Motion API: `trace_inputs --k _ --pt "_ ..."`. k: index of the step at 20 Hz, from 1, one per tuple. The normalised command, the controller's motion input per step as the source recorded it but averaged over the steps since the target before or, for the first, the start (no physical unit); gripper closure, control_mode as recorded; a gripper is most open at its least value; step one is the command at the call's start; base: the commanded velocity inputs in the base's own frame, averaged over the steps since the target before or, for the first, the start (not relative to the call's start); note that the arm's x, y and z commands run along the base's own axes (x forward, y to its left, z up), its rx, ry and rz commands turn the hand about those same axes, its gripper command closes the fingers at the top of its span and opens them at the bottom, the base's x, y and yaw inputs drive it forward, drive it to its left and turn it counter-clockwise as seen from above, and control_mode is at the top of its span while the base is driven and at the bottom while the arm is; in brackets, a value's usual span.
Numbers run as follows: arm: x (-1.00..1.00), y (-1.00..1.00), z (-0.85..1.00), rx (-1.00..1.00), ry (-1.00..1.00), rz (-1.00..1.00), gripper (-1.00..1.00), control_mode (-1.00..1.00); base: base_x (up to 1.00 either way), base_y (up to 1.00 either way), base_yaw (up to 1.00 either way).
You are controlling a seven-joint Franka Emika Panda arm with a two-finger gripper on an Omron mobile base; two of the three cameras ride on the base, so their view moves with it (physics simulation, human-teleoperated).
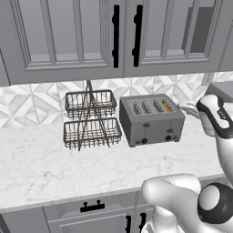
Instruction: Start the toaster. Once the lever pops up, take the bread to the plate on the dining counter.
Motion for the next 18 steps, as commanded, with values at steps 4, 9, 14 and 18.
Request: trace_inputs --k 4,9,14,18 --pt "0.00 0.00 0.00 0.00 0.00 0.00 -1.00 -1.00 0.00 0.00 0.00" --pt "0.00 0.00 0.00 0.00 0.00 0.00 -1.00 -1.00 0.00 0.00 0.00" --pt "0.00 0.00 0.00 0.00 0.00 0.00 -1.00 -1.00 0.00 0.00 0.00" --pt "0.00 0.00 0.00 0.00 0.00 0.00 -1.00 -1.00 0.00 0.00 0.00"
